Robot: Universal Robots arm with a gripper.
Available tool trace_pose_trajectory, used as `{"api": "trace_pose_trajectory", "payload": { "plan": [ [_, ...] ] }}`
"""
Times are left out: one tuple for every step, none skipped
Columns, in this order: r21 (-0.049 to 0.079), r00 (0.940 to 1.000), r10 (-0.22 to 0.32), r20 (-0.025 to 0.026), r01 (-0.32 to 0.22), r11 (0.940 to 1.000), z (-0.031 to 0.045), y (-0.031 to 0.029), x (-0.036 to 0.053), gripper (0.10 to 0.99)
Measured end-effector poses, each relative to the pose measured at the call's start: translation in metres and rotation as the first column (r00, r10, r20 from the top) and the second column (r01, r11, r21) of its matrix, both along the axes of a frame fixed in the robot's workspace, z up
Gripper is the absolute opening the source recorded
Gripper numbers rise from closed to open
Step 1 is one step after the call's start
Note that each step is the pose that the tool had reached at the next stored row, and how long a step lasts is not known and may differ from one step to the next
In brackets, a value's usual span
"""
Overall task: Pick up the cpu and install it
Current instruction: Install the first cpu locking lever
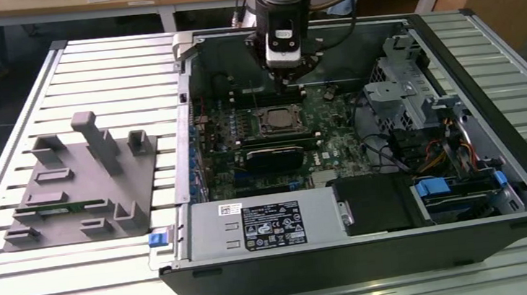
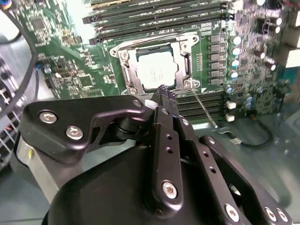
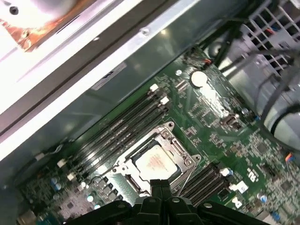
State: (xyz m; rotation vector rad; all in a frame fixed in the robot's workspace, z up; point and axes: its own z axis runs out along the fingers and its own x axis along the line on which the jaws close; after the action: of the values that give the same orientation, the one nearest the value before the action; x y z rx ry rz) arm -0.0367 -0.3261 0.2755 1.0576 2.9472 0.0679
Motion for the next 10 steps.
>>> {"api": "trace_pose_trajectory", "payload": {
  "plan": [
    [0.0,0.9998,0.018,0.0,-0.018,0.9998,-0.0002,0.0,0.0,0.106],
    [0.0,0.9993,0.037,0.0,-0.037,0.9993,-0.0004,0.0,0.0,0.106],
    [0.0,0.9985,0.054,0.0,-0.054,0.9985,-0.0005,0.0,0.0,0.106],
    [0.0,0.9974,0.072,-0.0001,-0.072,0.9974,-0.0007,0.0,0.0,0.106],
    [0.0,0.9959,0.09,0.0,-0.09,0.9959,-0.0009,0.0,0.0,0.106],
    [0.0,0.994,0.109,-0.0001,-0.109,0.994,-0.0011,0.0,0.0,0.106],
    [0.0,0.9918,0.128,-0.0001,-0.128,0.9918,-0.0013,0.0,0.0,0.106],
    [0.0,0.9894,0.145,0.0,-0.145,0.9894,-0.0015,0.0,0.0,0.106],
    [0.0,0.9866,0.163,0.0,-0.163,0.9866,-0.0016,0.0,0.0,0.106],
    [0.0,0.9835,0.181,0.0,-0.181,0.9835,-0.0018,0.0,0.0,0.106]
  ]
}}
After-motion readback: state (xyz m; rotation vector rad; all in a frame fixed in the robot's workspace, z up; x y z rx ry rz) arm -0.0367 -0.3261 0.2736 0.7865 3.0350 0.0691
